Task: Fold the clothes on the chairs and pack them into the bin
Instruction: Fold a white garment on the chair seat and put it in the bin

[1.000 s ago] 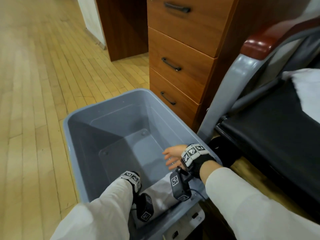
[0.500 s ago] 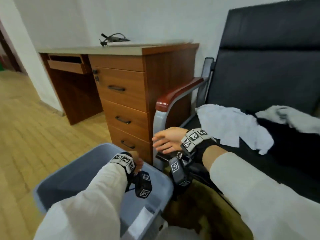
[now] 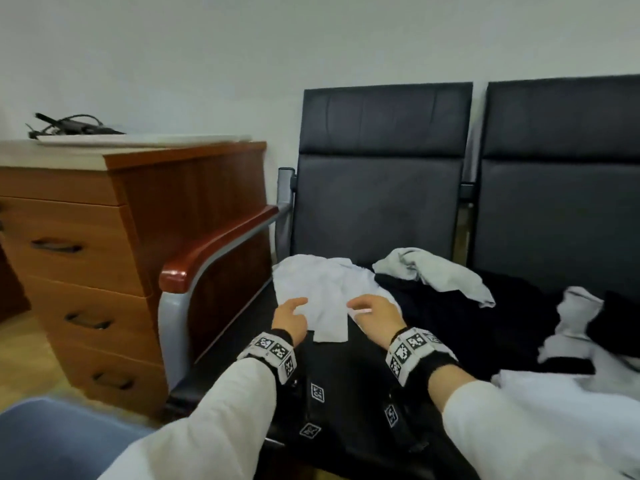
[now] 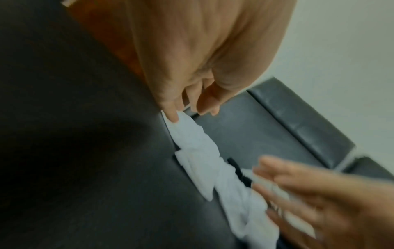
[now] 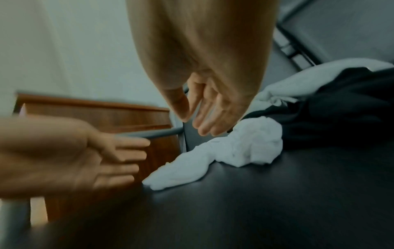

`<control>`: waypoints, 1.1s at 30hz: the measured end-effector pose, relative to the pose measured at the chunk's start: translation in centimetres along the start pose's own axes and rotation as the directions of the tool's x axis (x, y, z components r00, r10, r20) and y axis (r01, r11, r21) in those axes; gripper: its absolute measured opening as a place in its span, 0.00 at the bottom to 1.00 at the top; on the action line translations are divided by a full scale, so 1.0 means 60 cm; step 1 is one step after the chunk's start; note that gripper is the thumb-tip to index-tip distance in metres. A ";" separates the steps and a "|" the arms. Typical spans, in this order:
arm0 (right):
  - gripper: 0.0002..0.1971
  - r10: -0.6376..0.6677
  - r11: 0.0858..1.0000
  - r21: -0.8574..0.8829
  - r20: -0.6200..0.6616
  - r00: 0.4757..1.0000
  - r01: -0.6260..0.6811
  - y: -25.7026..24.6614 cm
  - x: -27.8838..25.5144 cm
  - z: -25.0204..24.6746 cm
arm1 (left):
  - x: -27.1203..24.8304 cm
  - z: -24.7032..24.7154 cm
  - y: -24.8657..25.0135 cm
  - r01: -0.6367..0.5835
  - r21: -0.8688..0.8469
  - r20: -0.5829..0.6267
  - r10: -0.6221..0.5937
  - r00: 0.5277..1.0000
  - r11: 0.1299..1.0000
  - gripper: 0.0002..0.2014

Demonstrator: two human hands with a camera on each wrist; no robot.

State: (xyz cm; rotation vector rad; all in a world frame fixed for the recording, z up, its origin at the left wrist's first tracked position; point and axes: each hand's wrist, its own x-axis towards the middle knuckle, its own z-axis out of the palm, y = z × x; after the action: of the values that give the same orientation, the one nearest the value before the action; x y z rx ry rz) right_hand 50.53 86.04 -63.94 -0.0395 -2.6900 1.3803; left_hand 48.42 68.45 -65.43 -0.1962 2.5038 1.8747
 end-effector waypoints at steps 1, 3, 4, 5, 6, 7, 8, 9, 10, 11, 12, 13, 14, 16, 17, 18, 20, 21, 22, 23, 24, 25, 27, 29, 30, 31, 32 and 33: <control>0.16 -0.063 0.993 -0.096 0.027 0.998 0.065 0.006 0.009 0.002 | 0.012 0.017 -0.005 -0.032 0.092 -0.013 0.034 0.999 0.995 0.27; 0.22 -0.144 0.945 -0.269 0.170 0.975 0.187 0.012 0.022 0.014 | 0.026 0.040 -0.019 -0.061 0.245 0.084 0.042 0.996 0.968 0.31; 0.25 -0.143 0.914 -0.337 0.250 0.958 0.225 0.016 0.029 0.023 | 0.035 0.045 -0.030 -0.062 0.310 0.146 0.017 0.989 0.949 0.33; 0.28 -0.118 0.879 -0.407 0.321 0.940 0.249 0.018 0.033 0.031 | 0.041 0.048 -0.039 -0.061 0.386 0.183 -0.012 0.983 0.921 0.34; 0.30 -0.076 0.841 -0.474 0.371 0.925 0.259 0.021 0.038 0.037 | 0.049 0.049 -0.048 -0.065 0.452 0.198 -0.029 0.980 0.890 0.35; 0.31 -0.038 0.807 -0.530 0.394 0.918 0.261 0.023 0.041 0.042 | 0.054 0.048 -0.055 -0.065 0.490 0.192 -0.035 0.981 0.869 0.37; 0.32 -0.012 0.787 -0.562 0.400 0.917 0.256 0.022 0.042 0.044 | 0.057 0.047 -0.060 -0.061 0.506 0.180 -0.036 0.983 0.860 0.40; 0.32 0.002 0.784 -0.570 0.398 0.917 0.246 0.022 0.040 0.044 | 0.059 0.047 -0.062 -0.066 0.524 0.170 -0.029 0.985 0.849 0.41; 0.31 0.007 0.790 -0.565 0.396 0.918 0.238 0.019 0.036 0.042 | 0.060 0.047 -0.061 -0.084 0.553 0.165 -0.010 0.986 0.829 0.40; 0.30 0.012 0.798 -0.559 0.389 0.921 0.226 0.018 0.031 0.039 | 0.061 0.048 -0.059 -0.095 0.597 0.158 0.000 0.988 0.796 0.38; 0.28 0.022 0.806 -0.554 0.383 0.923 0.211 0.018 0.025 0.036 | 0.060 0.047 -0.058 -0.099 0.626 0.146 0.009 0.989 0.774 0.34; 0.25 0.033 0.813 -0.549 0.380 0.924 0.196 0.018 0.016 0.033 | 0.059 0.045 -0.057 -0.084 0.623 0.132 0.001 0.991 0.777 0.30; 0.22 0.038 0.817 -0.545 0.376 0.926 0.187 0.019 0.009 0.031 | 0.059 0.044 -0.057 -0.072 0.598 0.126 -0.004 0.992 0.798 0.26; 0.18 0.039 0.826 -0.538 0.354 0.935 0.169 0.023 -0.004 0.026 | 0.051 0.043 -0.057 -0.085 0.540 0.150 0.003 0.989 0.838 0.19; 0.16 0.047 0.831 -0.535 0.341 0.939 0.153 0.024 -0.012 0.023 | 0.045 0.042 -0.056 -0.092 0.528 0.167 0.003 0.986 0.844 0.16; 0.16 0.058 0.835 -0.532 0.333 0.941 0.137 0.026 -0.019 0.020 | 0.037 0.042 -0.054 -0.099 0.520 0.185 0.001 0.983 0.848 0.15; 0.17 0.063 0.843 -0.523 0.329 0.942 0.126 0.030 -0.031 0.017 | 0.023 0.043 -0.053 -0.133 0.508 0.233 0.013 0.972 0.851 0.16; 0.18 0.063 0.845 -0.520 0.325 0.944 0.123 0.030 -0.039 0.015 | 0.013 0.043 -0.052 -0.152 0.513 0.257 0.018 0.966 0.845 0.17; 0.20 0.068 0.845 -0.522 0.320 0.945 0.116 0.031 -0.047 0.013 | 0.006 0.044 -0.053 -0.172 0.522 0.274 0.027 0.961 0.835 0.18; 0.22 0.077 0.841 -0.530 0.315 0.946 0.108 0.032 -0.055 0.011 | -0.002 0.045 -0.052 -0.193 0.526 0.296 0.034 0.955 0.828 0.20; 0.23 0.089 0.832 -0.545 0.307 0.948 0.099 0.032 -0.060 0.009 | -0.013 0.046 -0.045 -0.224 0.517 0.330 0.050 0.943 0.826 0.20; 0.21 0.079 0.827 -0.553 0.283 0.956 0.095 0.033 -0.063 0.008 | -0.024 0.048 -0.035 -0.266 0.493 0.361 0.083 0.929 0.828 0.18; 0.16 -0.008 0.879 -0.469 0.173 0.985 0.090 0.031 -0.064 0.005 | -0.042 0.049 -0.006 -0.314 0.361 0.362 0.178 0.915 0.878 0.08; 0.07 -0.103 0.976 -0.196 -0.020 0.995 0.097 0.026 -0.063 -0.005 | -0.059 0.040 0.028 -0.294 0.104 0.337 0.244 0.909 0.950 0.06; 0.06 -0.106 0.994 -0.028 -0.093 0.990 0.104 0.023 -0.063 -0.012 | -0.064 0.034 0.041 -0.295 0.003 0.320 0.279 0.905 0.956 0.08; 0.08 -0.086 0.987 0.125 -0.132 0.987 0.102 0.022 -0.063 -0.019 | -0.066 0.028 0.051 -0.312 -0.032 0.303 0.307 0.902 0.949 0.06; 0.08 -0.055 0.964 0.249 -0.155 0.986 0.092 0.023 -0.062 -0.025 | -0.068 0.023 0.060 -0.335 -0.001 0.296 0.321 0.900 0.942 0.07; 0.06 -0.016 0.943 0.327 -0.163 0.986 0.069 0.022 -0.061 -0.032 | -0.070 0.020 0.066 -0.357 0.046 0.311 0.326 0.893 0.933 0.10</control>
State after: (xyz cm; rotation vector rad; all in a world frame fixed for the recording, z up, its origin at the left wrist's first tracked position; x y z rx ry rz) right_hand 54.37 88.08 -64.27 -0.0573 -2.2862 1.7175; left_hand 52.07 71.06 -61.67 0.5264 2.5310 1.7051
